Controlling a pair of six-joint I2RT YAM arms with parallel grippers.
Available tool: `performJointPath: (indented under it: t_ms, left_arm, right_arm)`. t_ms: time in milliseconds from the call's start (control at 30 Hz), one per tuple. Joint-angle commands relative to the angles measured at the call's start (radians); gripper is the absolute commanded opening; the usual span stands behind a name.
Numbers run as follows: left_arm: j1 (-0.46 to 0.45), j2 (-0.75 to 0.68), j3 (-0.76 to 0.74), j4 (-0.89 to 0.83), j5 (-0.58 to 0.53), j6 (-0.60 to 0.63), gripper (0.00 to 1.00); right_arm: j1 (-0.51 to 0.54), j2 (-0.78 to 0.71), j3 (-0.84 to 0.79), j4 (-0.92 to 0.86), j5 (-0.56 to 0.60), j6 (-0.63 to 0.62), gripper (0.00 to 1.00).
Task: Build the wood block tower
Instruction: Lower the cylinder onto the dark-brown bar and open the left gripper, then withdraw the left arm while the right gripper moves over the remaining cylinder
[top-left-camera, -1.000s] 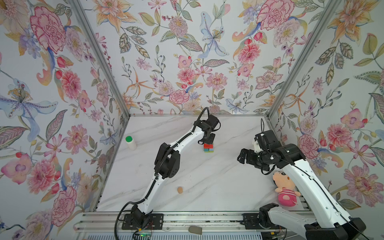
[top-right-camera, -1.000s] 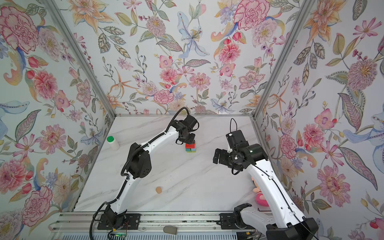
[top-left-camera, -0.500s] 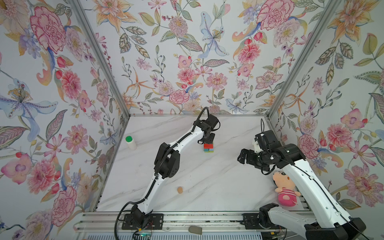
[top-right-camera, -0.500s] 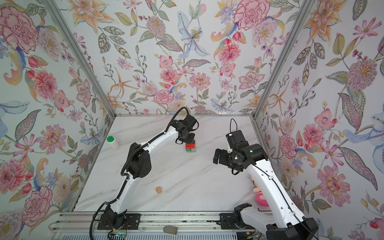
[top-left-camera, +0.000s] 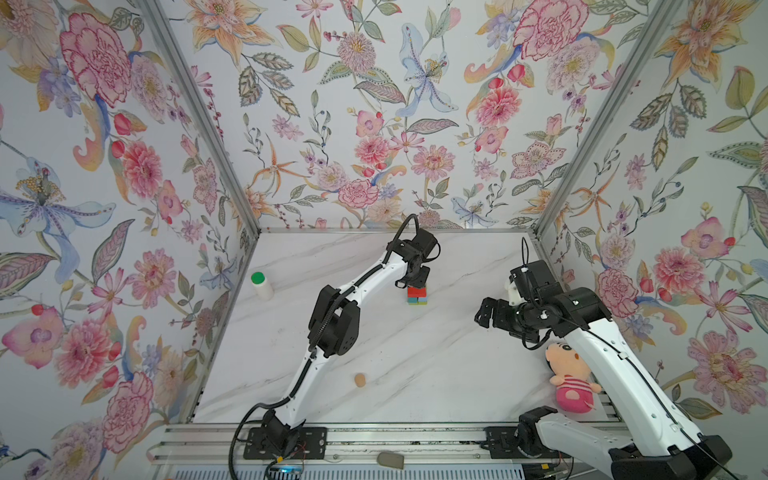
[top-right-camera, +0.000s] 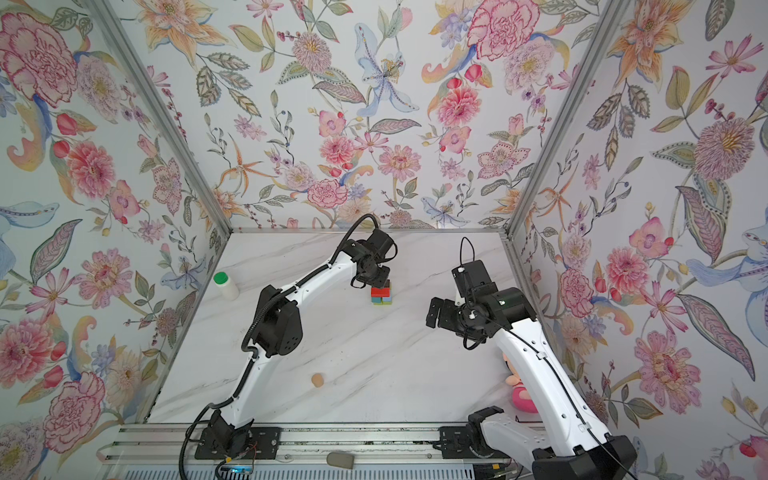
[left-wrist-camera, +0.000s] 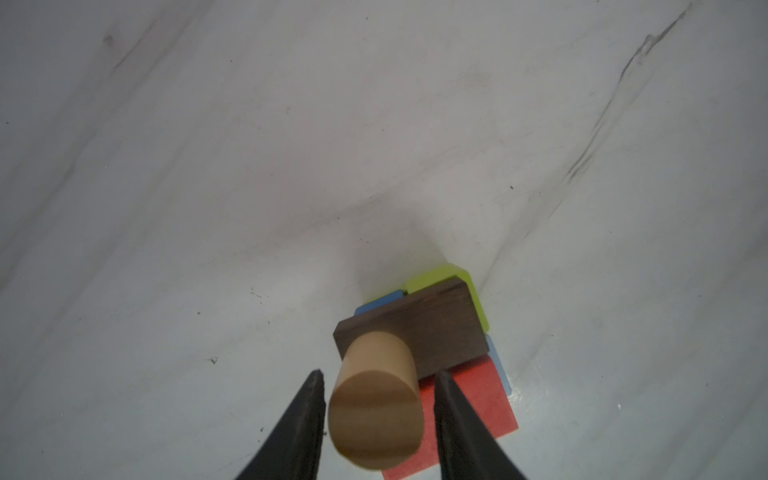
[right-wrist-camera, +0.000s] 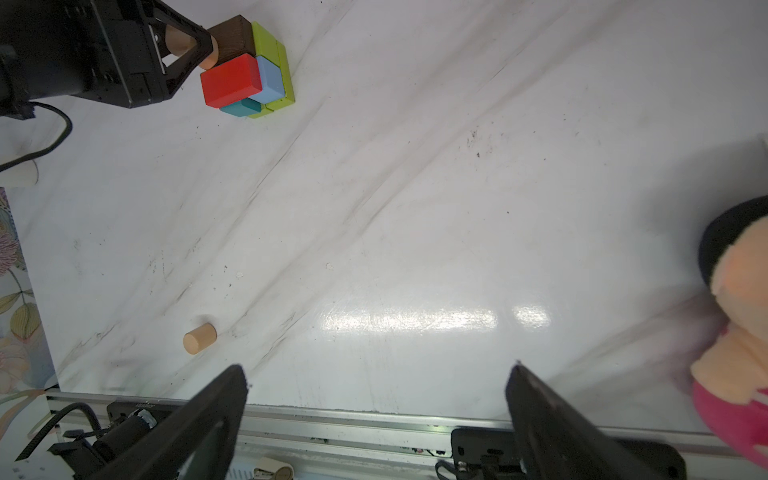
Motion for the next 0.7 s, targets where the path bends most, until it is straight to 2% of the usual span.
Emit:
performJointPath:
  t_ms: [0,300,433,567,667]
  left_arm:
    - [0.010,-0.024,0.030,-0.024,0.017,0.021,0.50]
    - [0.010,-0.058,0.136,-0.070,0.006,0.024,0.53]
    - [0.010,-0.117,0.151,-0.074,-0.035,0.020,0.60]
    - [0.017,-0.204,0.103,-0.079,-0.100,0.022,0.62]
    - [0.032,-0.314,-0.029,-0.044,-0.143,0.024,0.63]
  right_arm:
    - [-0.004,-0.007,0.016,-0.032,0.017,0.015,0.99]
    - [-0.004,-0.010,0.026,-0.032,0.022,0.018,0.99]
    - [0.005,0.002,0.026,-0.032,0.036,0.016,0.99]
    - [0.044,0.030,0.042,-0.032,0.068,0.020,1.00]
    - [0.102,0.074,0.068,-0.029,0.096,0.021,0.98]
